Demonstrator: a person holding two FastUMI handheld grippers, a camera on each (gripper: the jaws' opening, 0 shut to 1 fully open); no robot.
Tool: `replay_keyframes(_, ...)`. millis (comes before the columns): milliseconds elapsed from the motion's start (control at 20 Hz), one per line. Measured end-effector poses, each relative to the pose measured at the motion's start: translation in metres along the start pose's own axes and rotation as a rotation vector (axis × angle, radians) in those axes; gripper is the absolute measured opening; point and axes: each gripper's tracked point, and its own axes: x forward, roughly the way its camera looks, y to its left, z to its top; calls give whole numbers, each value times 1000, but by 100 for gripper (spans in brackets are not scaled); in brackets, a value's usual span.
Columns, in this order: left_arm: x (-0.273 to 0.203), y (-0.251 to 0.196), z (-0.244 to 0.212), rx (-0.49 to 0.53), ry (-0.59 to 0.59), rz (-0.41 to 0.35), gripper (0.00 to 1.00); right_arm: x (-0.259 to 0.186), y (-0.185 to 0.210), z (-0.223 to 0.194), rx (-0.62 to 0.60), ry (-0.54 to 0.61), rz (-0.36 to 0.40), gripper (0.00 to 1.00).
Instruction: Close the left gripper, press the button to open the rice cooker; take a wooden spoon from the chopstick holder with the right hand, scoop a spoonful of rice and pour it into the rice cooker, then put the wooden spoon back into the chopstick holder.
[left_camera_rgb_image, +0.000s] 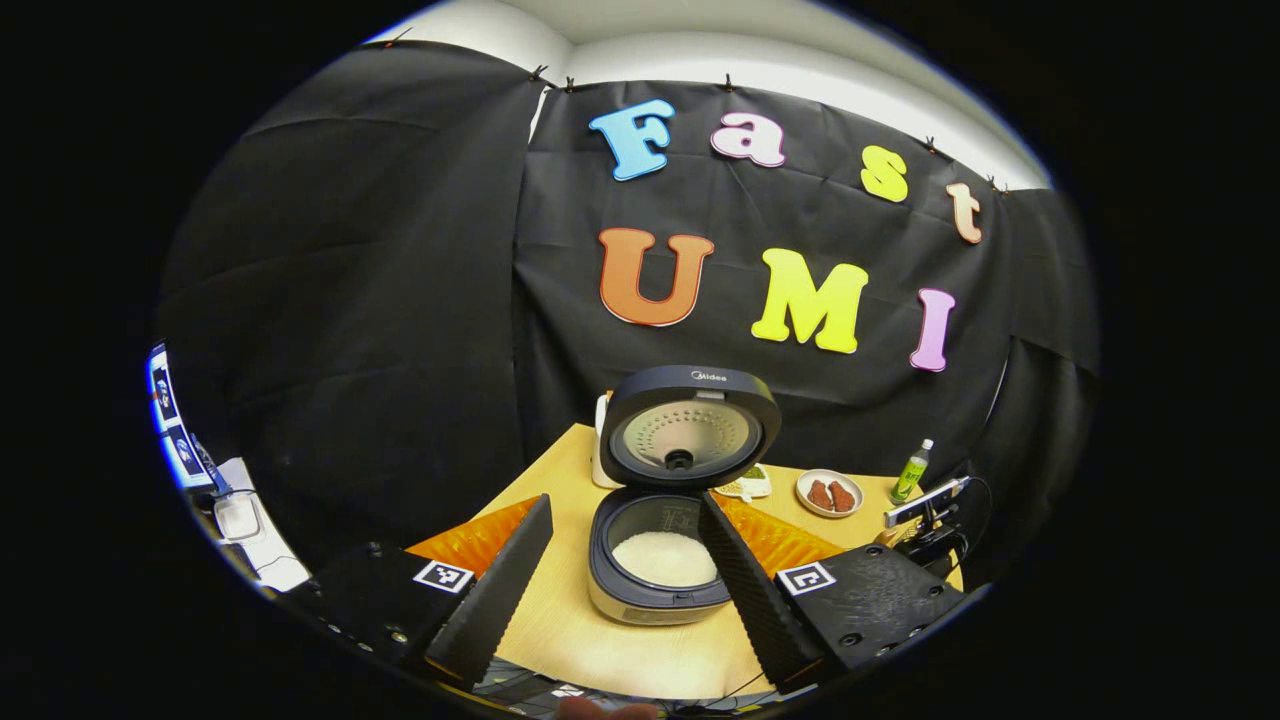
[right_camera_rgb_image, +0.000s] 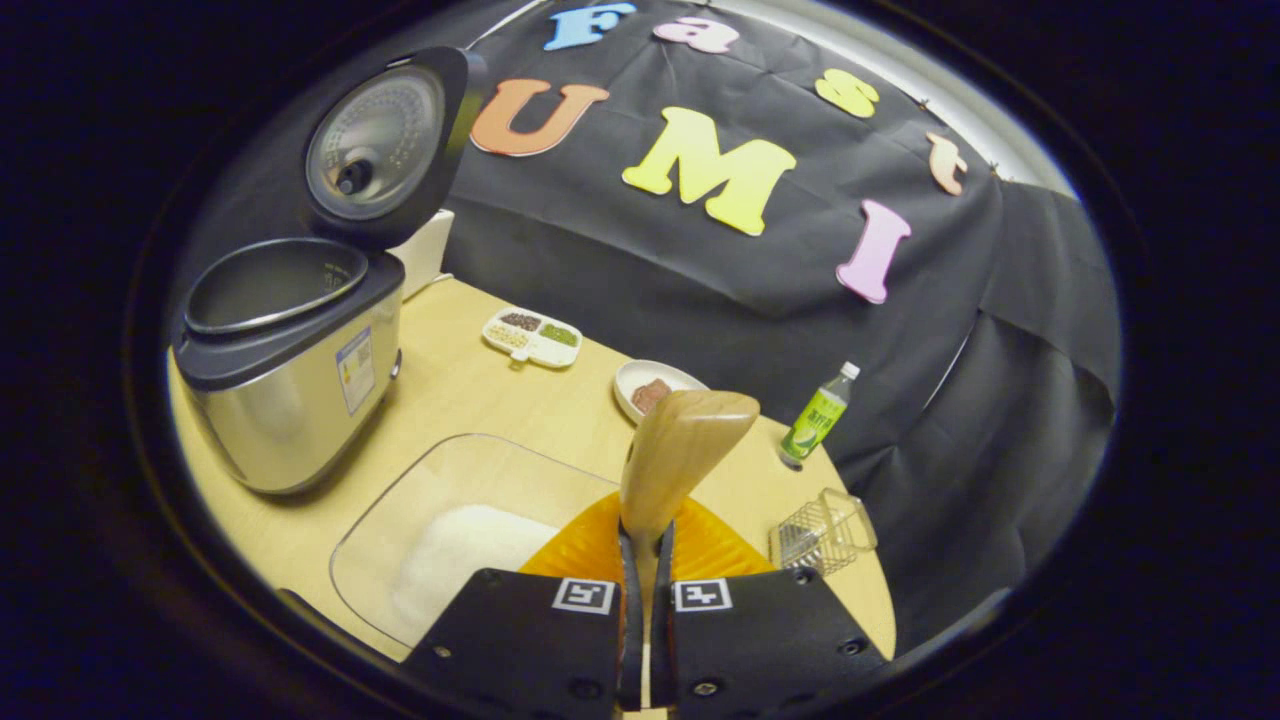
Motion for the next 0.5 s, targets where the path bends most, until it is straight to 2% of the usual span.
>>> replay_keyframes(350,-8,2,-7,4,23,15,95,-7,44,3,288,48,165,8)
replay_keyframes(500,-11,2,-10,6,32,24,95,-8,49,6,393,83,203,8)
